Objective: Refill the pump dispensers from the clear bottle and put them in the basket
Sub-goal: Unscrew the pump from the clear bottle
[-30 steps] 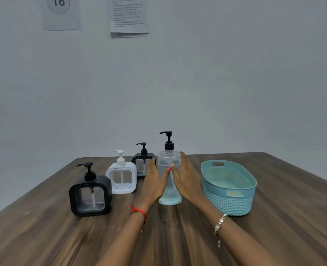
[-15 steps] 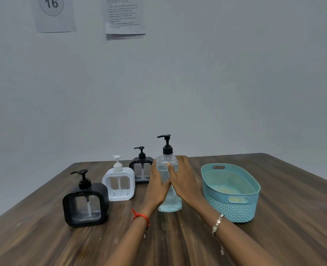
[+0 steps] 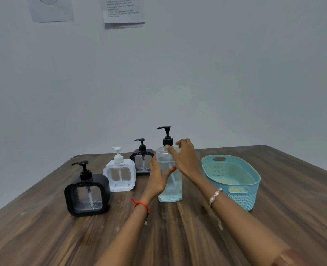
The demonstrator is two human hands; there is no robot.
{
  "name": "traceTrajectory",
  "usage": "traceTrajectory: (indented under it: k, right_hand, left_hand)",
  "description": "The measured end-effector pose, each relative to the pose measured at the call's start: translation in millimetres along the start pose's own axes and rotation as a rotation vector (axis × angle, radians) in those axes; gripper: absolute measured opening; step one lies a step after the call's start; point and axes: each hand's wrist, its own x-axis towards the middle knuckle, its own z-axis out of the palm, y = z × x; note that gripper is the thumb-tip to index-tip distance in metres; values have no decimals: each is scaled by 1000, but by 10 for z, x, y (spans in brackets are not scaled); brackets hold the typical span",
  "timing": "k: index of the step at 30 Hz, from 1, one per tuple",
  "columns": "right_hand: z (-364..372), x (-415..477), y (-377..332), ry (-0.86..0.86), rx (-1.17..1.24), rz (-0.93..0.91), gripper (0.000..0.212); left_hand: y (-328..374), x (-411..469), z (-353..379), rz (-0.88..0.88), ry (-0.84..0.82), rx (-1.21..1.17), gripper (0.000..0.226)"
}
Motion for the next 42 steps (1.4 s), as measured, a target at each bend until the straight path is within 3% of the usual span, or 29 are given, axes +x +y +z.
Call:
traceTrajectory:
  k: [7,16,20,29,33,36,42]
  right_hand:
    - [82,214,-85,-17,-11,22,42]
    - [77,273,-91,-30,272,64,25]
    - [12,291,-61,-121,430,105,25]
    - [-78,374,70,-408,640,196,27]
    - [-5,311,51,-239,535,128,25]
    - [82,288,54,-70,456,105,35]
    - [-8,294,40,-155,561,85,22]
  left_hand:
    - [-51,30,-4,-54,-42,-41,71]
    - [-43,25,-10,-45,-59,-43,72]
    - [-49,46,-22,-24,-61,-53,67]
    - [-104,60,-5,-40,-58,-49,85]
    - [-99,49,-9,-22,-67,-65,75]
    - [-102,51,-7,-30,-66,-69,80]
    - [-237,100,20,-67,-65,-85,94]
